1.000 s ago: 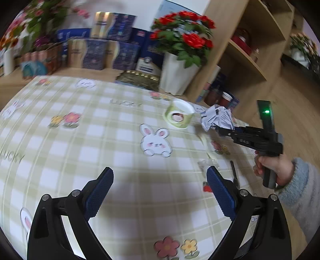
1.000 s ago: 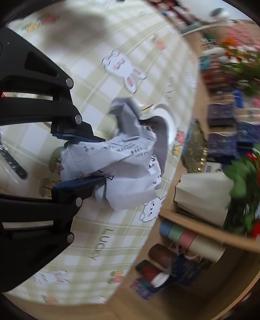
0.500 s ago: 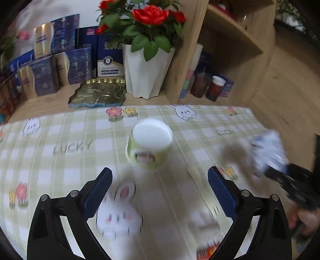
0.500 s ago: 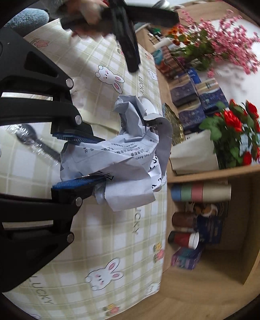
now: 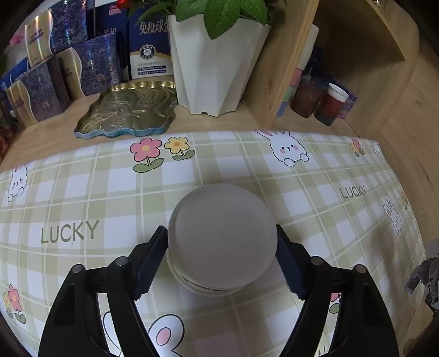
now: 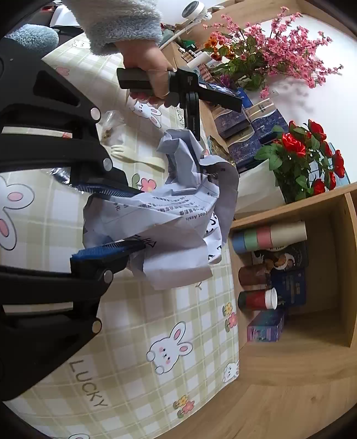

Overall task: Collect trash
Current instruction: 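Carry the plastic bag and yogurt cup over the bin with both grippers, then open the right gripper over the bin to drop the plastic bag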

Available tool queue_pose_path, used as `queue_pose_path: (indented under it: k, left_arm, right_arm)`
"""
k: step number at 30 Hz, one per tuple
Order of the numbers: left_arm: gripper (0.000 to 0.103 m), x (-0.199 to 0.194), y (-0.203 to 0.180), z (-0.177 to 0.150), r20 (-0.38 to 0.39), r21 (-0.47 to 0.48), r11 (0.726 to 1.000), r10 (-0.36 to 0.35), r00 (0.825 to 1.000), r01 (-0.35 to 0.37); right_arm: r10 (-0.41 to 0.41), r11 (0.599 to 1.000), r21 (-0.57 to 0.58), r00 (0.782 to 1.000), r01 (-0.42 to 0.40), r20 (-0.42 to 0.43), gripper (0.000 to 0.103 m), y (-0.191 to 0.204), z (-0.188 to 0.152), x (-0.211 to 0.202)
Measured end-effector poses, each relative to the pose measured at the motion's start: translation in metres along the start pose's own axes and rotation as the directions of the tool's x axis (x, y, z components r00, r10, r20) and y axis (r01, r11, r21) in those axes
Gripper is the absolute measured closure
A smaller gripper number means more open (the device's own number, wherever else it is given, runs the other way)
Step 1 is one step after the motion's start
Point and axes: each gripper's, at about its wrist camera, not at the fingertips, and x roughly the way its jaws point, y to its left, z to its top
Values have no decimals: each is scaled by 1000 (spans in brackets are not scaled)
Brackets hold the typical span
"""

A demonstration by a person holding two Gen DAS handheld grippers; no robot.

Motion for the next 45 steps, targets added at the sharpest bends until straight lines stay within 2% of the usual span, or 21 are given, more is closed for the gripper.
queue_pose_path:
  k: [8, 11, 15, 18, 25, 30, 39, 45]
  left_arm:
    - [29, -42, 0, -28, 29, 23, 999, -37, 999, 36]
    - [29, -70, -1, -41, 51, 45, 998, -47, 998, 44]
    - [29, -114, 3, -62, 86, 29, 997, -76, 993, 74]
    - [29, -144, 3, -78, 112, 30, 997, -68, 991, 66]
    - [29, -237, 9, -141, 184, -16, 998, -64, 981, 68]
    - [29, -286, 13, -192, 209, -40, 996, -71, 975, 81]
    - [29, -345, 26, -276, 227, -104, 992, -51, 973, 76]
    - [29, -374, 28, -319, 241, -126, 991, -22, 970, 53]
  right_arm:
    - [13, 998, 58, 1000, -14, 17, 69, 1, -14, -15]
    - [26, 998, 62, 999, -27, 18, 69, 10, -20, -22]
    - [43, 998, 55, 999, -43, 12, 69, 27, -30, -31]
    - [66, 996, 55, 998, -66, 7, 69, 41, -38, -40]
    - [105, 994, 10, 994, -105, -36, 69, 84, -68, -60]
    - [136, 990, -19, 988, -137, -70, 69, 115, -90, -73]
    - [206, 973, -74, 966, -219, -157, 69, 170, -138, -87]
    - [259, 953, -98, 937, -288, -235, 69, 197, -177, -89]
